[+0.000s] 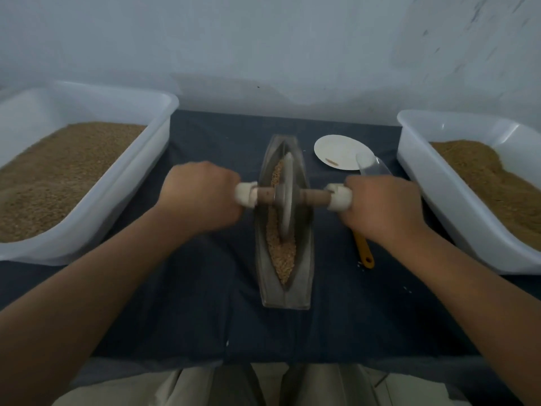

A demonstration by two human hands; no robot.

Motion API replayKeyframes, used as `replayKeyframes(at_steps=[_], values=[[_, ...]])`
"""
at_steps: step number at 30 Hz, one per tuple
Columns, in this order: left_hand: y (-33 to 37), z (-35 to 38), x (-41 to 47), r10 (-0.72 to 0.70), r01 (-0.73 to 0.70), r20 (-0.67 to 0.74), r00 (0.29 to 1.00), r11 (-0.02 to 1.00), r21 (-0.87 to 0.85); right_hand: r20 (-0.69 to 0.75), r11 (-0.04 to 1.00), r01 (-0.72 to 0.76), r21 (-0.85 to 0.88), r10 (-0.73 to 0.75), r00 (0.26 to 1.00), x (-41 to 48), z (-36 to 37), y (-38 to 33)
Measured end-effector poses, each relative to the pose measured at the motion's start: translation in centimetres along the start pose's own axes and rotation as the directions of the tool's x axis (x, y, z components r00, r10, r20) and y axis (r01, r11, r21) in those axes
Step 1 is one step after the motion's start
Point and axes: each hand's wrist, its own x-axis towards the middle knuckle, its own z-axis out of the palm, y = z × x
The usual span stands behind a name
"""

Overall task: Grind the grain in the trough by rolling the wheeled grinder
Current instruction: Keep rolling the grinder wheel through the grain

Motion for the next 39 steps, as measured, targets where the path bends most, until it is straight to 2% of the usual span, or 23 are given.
replayKeyframes(at_steps=[3, 7, 9, 12, 14, 17, 20, 24, 27, 30, 32, 37, 39], values=[[0.0, 0.1, 5.2, -0.085, 0.087, 0.08, 0.993, 0.996, -0.03, 0.013, 0.995, -0.091, -0.041, 0.092, 0.996, 4.3, 0.7, -0.1], [0.2, -0.9, 6.2, -0.06, 0.061, 0.101, 0.993, 0.998, -0.004, 0.085, 0.988, -0.152, -0.025, 0.154, 0.984, 4.8, 0.7, -0.1], [0.2, -1.0, 3.6, -0.002, 0.0, 0.062, 0.998, 0.999, 0.033, 0.062, 0.992, -0.128, -0.01, 0.129, 0.99, 2.0, 0.7, 0.1], [0.1, -1.0, -1.5, 0.119, -0.115, -0.095, 0.988, 0.992, 0.045, -0.022, 0.999, -0.012, 0.05, 0.013, 1.0, -3.0, 0.5, 0.2], [0.0, -0.9, -2.9, 0.13, -0.127, -0.152, 0.98, 0.991, 0.027, -0.063, 0.997, 0.042, 0.064, -0.038, 0.997, -3.8, 0.5, 0.6], [0.2, -0.1, -0.7, 0.024, -0.024, -0.017, 1.0, 1.0, 0.018, -0.07, 0.999, 0.031, -0.024, -0.032, 0.997, -0.9, 0.8, 0.5], [0.1, 0.2, 4.0, -0.076, 0.079, 0.076, 0.994, 0.996, -0.04, -0.03, 0.997, -0.053, -0.053, 0.051, 0.998, 3.7, 1.1, 0.3], [0.2, -0.4, 5.5, -0.101, 0.105, 0.085, 0.991, 0.993, -0.048, 0.041, 0.994, -0.103, -0.043, 0.104, 0.994, 5.2, 0.6, 0.0], [0.5, -0.3, 1.7, -0.06, 0.06, 0.016, 0.998, 0.998, 0.023, -0.021, 0.997, -0.038, -0.067, 0.036, 0.999, 1.7, 0.3, 0.1], [0.5, -0.1, -2.5, 0.017, -0.013, -0.103, 0.995, 0.999, 0.046, -0.161, 0.991, 0.119, 0.058, -0.108, 0.981, -2.7, -0.1, 0.3], [0.3, 0.1, -3.2, 0.023, -0.017, -0.146, 0.989, 0.999, 0.037, -0.193, 0.987, 0.149, 0.055, -0.136, 0.972, -3.3, 0.1, 0.5], [0.4, 0.6, 2.8, -0.105, 0.105, -0.005, 0.994, 0.994, -0.006, -0.053, 0.997, -0.038, -0.063, 0.035, 0.998, 2.6, 0.8, 0.1], [0.4, -0.1, 5.1, -0.117, 0.119, 0.05, 0.992, 0.992, -0.044, 0.015, 0.996, -0.084, -0.023, 0.085, 0.996, 4.8, 0.7, 0.0]])
